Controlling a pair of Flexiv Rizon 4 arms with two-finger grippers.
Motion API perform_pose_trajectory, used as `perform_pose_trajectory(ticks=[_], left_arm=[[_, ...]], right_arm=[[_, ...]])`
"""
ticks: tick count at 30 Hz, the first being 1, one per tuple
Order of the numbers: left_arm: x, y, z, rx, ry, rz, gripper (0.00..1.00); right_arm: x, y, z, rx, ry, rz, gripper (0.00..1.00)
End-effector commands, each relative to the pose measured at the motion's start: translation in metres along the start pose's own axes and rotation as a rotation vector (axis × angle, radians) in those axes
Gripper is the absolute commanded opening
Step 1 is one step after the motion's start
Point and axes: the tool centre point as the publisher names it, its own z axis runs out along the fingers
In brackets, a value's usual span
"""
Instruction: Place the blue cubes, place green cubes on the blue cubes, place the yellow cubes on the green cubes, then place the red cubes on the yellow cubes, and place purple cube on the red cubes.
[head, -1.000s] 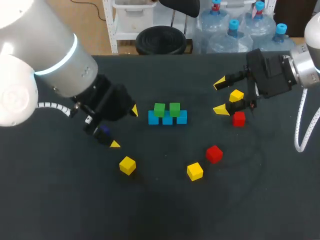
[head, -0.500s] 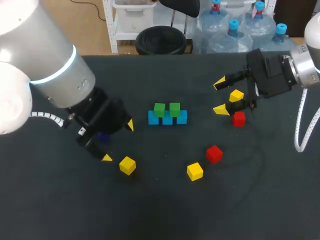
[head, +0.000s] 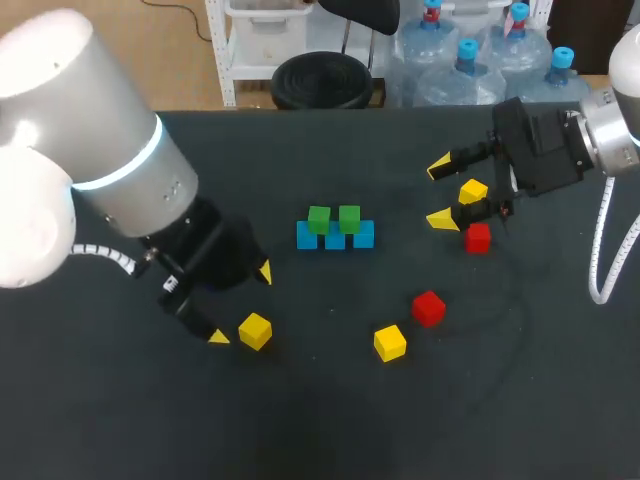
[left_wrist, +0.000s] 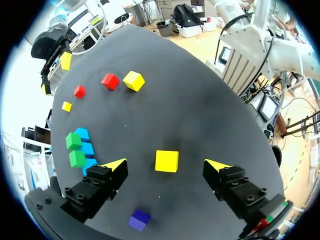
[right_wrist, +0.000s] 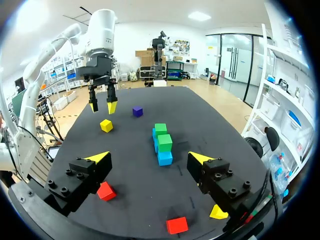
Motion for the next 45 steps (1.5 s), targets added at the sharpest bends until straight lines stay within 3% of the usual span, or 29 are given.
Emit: perform_pose_trajectory(ticks=[1, 20, 27, 37, 45], left_arm=[[0.002, 0.005, 0.015, 0.002, -0.003, 0.0, 1.0], [0.014, 0.011, 0.039, 0.039, 0.011, -0.014, 1.0], [0.014, 0.013, 0.042, 0.043, 0.009, -0.014, 0.71], [0.016, 0.011, 0.041, 0.049, 0.015, -0.026, 0.66], [0.015, 0.009, 0.042, 0.049, 0.016, -0.039, 0.36]], right_arm=[[0.0, 0.0, 0.001, 0.0, -0.002, -0.001, 1.0], [0.0, 0.0, 0.001, 0.0, -0.002, -0.001, 1.0], [0.0, 0.0, 0.001, 0.0, -0.002, -0.001, 1.0], [0.0, 0.0, 0.001, 0.0, -0.002, -0.001, 1.0], [0.0, 0.0, 0.001, 0.0, -0.002, -0.001, 1.0]])
